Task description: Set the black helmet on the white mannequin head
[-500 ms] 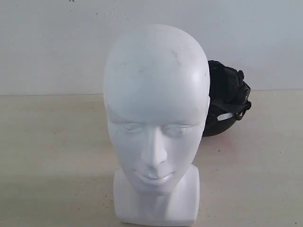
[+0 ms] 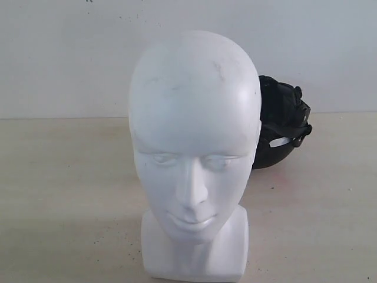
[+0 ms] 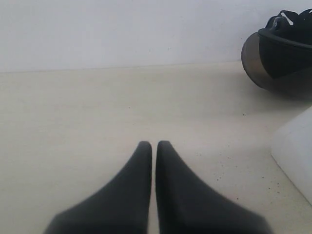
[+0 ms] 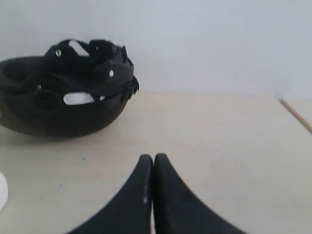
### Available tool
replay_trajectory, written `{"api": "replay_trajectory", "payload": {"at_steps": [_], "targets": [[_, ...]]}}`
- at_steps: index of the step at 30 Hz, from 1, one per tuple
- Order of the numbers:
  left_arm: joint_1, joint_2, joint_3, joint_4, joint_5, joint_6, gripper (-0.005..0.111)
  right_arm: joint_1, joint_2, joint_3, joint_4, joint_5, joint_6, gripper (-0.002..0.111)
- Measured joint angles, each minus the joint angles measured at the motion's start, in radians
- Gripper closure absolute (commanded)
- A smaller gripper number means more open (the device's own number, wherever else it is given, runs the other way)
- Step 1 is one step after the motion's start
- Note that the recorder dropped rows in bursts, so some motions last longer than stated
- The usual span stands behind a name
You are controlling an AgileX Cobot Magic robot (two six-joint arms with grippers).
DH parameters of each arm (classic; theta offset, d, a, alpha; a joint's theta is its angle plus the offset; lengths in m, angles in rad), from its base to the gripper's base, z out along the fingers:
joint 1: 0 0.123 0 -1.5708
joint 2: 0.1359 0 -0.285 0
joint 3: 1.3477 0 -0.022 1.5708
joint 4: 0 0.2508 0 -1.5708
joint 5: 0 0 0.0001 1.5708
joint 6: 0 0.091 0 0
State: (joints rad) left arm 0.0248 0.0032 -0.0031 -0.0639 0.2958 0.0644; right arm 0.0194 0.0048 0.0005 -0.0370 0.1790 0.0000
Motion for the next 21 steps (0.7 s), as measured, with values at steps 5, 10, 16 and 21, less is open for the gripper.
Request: {"api": "replay_trajectory", "payload": {"at_steps": [5,10,16,21], "targets": [[0.0,0.0,0.0,0.0,0.0,0.0,0.102,0.0,0.0,0.0,0.002,-0.284,0.0,0.108],[0.0,0.0,0.0,0.0,0.0,0.0,0.102,0.0,0.0,-0.093,0.004,-0.311,-0.026,0.108],[0.0,0.0,0.0,0.0,0.0,0.0,0.102,0.0,0.101,-0.27,0.004,-0.276,-0.04,0.108],[0.0,0.0,0.0,0.0,0.0,0.0,0.102,0.0,0.289,-0.39,0.004,-0.179,-0.041,0.108]]}}
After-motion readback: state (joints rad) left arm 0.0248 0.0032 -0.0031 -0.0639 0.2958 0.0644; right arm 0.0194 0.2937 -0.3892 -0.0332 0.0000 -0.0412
